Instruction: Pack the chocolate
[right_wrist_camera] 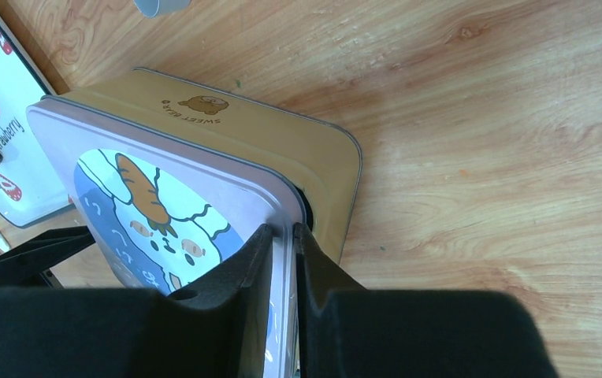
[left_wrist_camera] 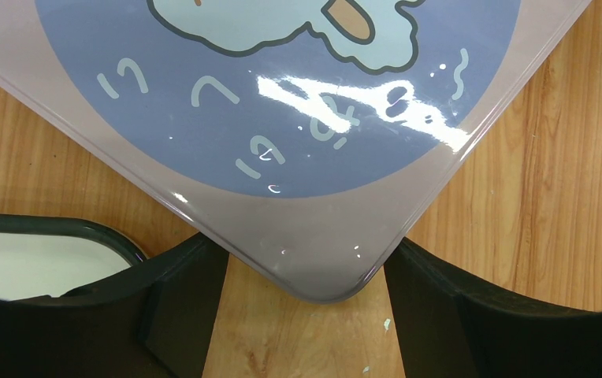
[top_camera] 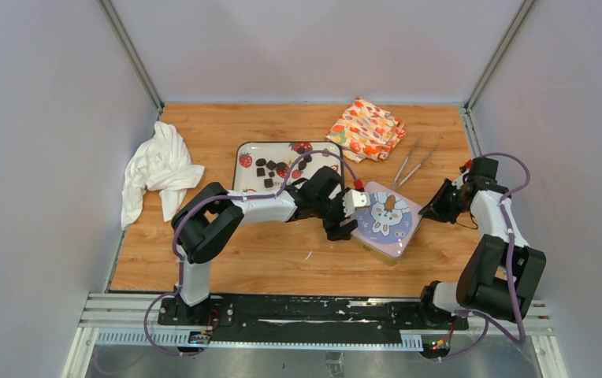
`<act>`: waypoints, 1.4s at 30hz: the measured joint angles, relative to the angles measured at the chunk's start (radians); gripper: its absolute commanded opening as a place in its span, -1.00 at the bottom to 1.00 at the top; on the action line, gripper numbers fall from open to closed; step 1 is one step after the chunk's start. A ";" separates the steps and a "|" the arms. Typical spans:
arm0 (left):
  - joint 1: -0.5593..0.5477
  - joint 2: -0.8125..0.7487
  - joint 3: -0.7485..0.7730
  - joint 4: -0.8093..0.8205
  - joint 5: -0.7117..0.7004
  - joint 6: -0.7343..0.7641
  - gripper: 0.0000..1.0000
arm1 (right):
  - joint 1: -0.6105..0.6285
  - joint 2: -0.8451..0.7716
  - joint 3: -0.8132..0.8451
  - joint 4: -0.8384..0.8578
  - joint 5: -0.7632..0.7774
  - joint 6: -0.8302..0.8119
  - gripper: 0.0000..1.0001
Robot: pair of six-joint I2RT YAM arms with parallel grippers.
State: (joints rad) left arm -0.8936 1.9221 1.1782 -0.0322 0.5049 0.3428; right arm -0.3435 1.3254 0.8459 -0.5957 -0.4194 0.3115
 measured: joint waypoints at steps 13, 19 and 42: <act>0.000 0.000 0.002 0.000 0.000 0.000 0.50 | -0.002 -0.016 -0.004 0.000 0.036 0.005 -0.29; 0.000 0.000 0.006 -0.001 -0.002 0.001 0.53 | -0.002 -0.020 -0.005 -0.001 0.065 0.005 -0.16; -0.005 0.000 0.008 0.000 -0.017 0.012 0.52 | -0.003 -0.019 -0.012 0.013 0.046 0.003 0.03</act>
State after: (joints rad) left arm -0.8989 1.9224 1.1862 -0.0322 0.4877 0.3546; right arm -0.3462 1.3060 0.8337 -0.5831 -0.3737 0.3141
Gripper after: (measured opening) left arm 0.764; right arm 0.498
